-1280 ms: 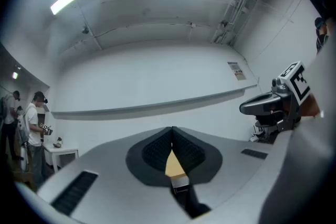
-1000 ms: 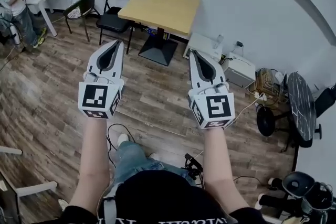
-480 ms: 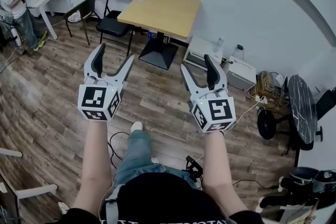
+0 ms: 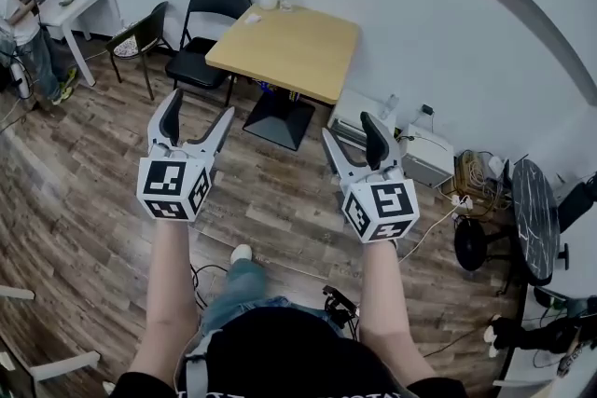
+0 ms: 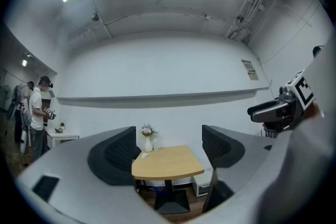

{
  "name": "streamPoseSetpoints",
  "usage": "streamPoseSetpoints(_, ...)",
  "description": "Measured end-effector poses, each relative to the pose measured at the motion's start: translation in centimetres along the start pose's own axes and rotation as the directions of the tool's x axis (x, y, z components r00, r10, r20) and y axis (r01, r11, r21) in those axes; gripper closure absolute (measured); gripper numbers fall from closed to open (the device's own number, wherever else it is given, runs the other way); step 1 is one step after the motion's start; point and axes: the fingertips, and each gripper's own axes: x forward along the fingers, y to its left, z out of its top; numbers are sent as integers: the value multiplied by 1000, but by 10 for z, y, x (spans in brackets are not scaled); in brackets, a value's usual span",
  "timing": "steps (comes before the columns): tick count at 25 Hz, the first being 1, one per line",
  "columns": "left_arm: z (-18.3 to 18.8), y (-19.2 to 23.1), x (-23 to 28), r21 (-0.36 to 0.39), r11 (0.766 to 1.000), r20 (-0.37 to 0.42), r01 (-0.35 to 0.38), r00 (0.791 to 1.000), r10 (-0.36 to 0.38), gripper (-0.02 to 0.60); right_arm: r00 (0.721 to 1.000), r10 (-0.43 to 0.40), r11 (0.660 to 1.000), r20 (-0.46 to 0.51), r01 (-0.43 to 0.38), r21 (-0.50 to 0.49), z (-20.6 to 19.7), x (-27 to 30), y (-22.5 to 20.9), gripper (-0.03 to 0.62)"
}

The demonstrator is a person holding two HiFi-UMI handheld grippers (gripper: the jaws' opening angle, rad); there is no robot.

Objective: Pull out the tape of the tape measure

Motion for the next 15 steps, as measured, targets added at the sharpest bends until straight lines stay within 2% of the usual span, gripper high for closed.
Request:
streamPoseSetpoints(8, -9, 68, 87, 13, 1000, 21, 6, 1000, -6, 204, 999, -43, 998, -9, 42, -47, -1, 102, -21, 295)
streamPoseSetpoints(15, -32, 121, 146, 23, 999, -13, 25, 1000, -25, 204, 997, -70, 996, -21, 69, -48, -3, 185, -29, 295)
